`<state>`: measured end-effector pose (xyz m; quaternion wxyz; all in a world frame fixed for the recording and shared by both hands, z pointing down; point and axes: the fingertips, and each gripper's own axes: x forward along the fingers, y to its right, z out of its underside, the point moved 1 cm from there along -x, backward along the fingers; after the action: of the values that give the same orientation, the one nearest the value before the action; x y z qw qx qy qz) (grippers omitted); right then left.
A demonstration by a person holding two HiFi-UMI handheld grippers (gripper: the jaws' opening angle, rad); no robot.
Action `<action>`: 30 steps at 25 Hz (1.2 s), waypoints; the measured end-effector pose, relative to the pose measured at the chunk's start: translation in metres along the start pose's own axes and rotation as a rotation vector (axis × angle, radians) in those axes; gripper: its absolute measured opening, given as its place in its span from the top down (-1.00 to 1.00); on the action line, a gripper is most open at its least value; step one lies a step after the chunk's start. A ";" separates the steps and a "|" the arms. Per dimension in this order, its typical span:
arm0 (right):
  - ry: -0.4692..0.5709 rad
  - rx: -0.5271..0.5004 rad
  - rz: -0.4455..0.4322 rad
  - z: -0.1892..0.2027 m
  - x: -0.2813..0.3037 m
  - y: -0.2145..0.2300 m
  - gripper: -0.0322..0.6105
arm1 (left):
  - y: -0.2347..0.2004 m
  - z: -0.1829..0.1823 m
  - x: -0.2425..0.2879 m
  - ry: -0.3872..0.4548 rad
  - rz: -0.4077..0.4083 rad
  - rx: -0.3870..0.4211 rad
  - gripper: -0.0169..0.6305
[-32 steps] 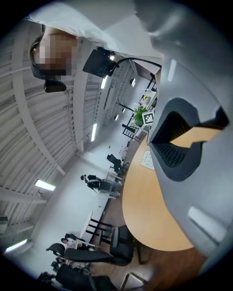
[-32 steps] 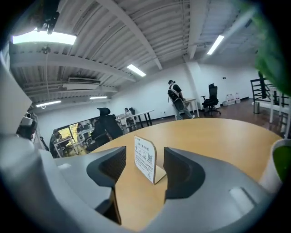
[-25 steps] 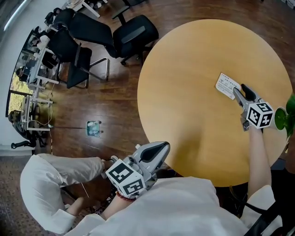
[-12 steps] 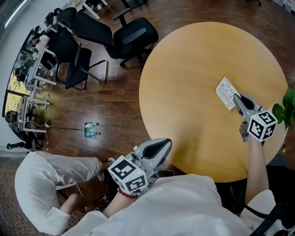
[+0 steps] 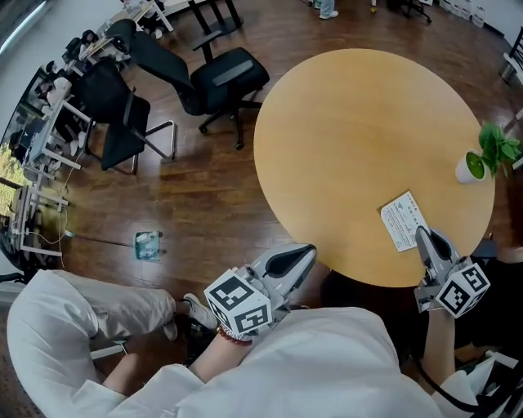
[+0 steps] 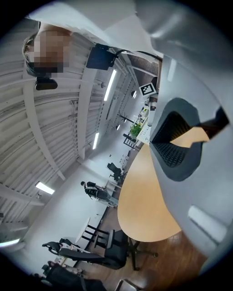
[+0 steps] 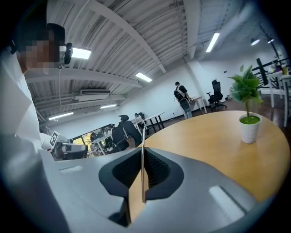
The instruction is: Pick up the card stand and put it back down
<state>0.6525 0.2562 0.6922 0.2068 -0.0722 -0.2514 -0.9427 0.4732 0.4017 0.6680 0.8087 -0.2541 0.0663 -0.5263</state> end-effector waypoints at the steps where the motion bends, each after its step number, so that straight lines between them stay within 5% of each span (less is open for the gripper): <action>1: 0.007 0.015 0.021 0.005 -0.006 -0.005 0.84 | -0.006 0.003 -0.005 0.003 0.005 -0.005 0.95; 10: 0.074 0.049 0.182 0.060 -0.116 -0.136 0.84 | -0.054 0.040 -0.161 0.012 -0.087 -0.008 0.95; 16: 0.111 0.040 0.182 0.063 -0.136 -0.159 0.84 | -0.047 0.040 -0.180 0.028 -0.114 -0.001 0.95; 22: 0.138 -0.017 0.104 0.046 -0.155 -0.184 0.84 | 0.007 0.038 -0.175 0.041 -0.053 0.031 0.95; 26: 0.171 -0.058 0.088 0.053 -0.183 -0.194 0.84 | 0.068 0.038 -0.153 0.023 0.082 0.120 0.95; 30: 0.178 -0.030 0.075 0.062 -0.222 -0.201 0.84 | 0.132 0.038 -0.138 0.001 0.115 0.205 0.95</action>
<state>0.7694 0.5240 0.6035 0.2625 -0.0006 -0.2151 -0.9406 0.5351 0.5786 0.6151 0.8594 -0.1657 0.0273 -0.4830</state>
